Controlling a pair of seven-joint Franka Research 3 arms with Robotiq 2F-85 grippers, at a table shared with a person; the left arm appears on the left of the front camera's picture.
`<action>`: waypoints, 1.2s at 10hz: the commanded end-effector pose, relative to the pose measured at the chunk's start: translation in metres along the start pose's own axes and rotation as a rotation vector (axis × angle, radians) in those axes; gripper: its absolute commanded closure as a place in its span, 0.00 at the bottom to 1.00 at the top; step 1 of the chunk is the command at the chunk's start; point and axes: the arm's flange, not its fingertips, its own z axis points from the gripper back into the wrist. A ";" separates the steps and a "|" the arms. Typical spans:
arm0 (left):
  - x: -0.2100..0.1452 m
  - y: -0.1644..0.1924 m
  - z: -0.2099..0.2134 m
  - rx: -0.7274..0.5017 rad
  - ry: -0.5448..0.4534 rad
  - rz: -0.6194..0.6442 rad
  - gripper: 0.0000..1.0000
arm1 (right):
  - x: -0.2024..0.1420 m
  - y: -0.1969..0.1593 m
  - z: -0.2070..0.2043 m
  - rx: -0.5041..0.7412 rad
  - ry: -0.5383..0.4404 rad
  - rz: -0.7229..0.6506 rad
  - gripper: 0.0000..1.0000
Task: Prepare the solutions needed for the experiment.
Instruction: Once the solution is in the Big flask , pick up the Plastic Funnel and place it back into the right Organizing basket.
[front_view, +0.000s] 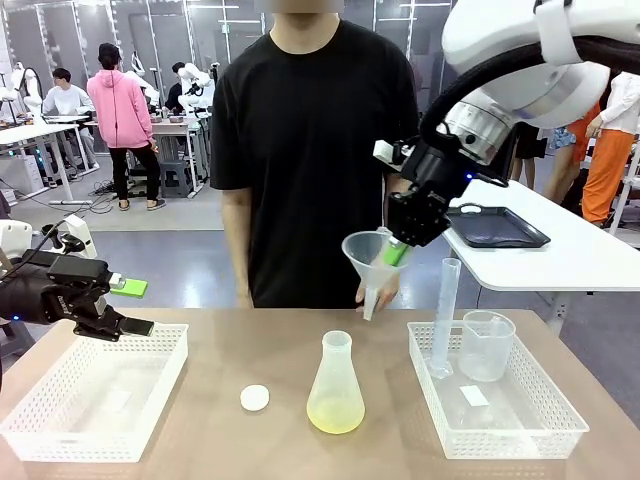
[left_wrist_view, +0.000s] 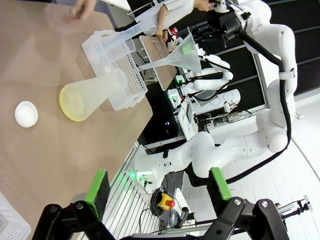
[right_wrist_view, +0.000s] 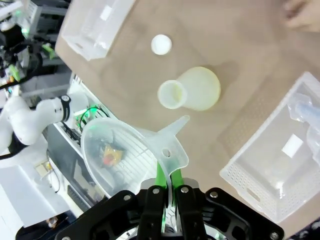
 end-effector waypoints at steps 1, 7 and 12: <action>-0.002 0.001 0.000 -0.010 0.007 -0.019 0.00 | -0.023 -0.026 0.004 -0.027 -0.005 -0.034 1.00; -0.002 0.001 0.000 -0.010 0.007 -0.019 0.00 | -0.097 -0.110 0.008 -0.062 0.023 -0.222 1.00; -0.002 0.001 0.000 -0.010 0.007 -0.019 0.00 | -0.125 -0.129 -0.033 -0.090 0.072 -0.342 1.00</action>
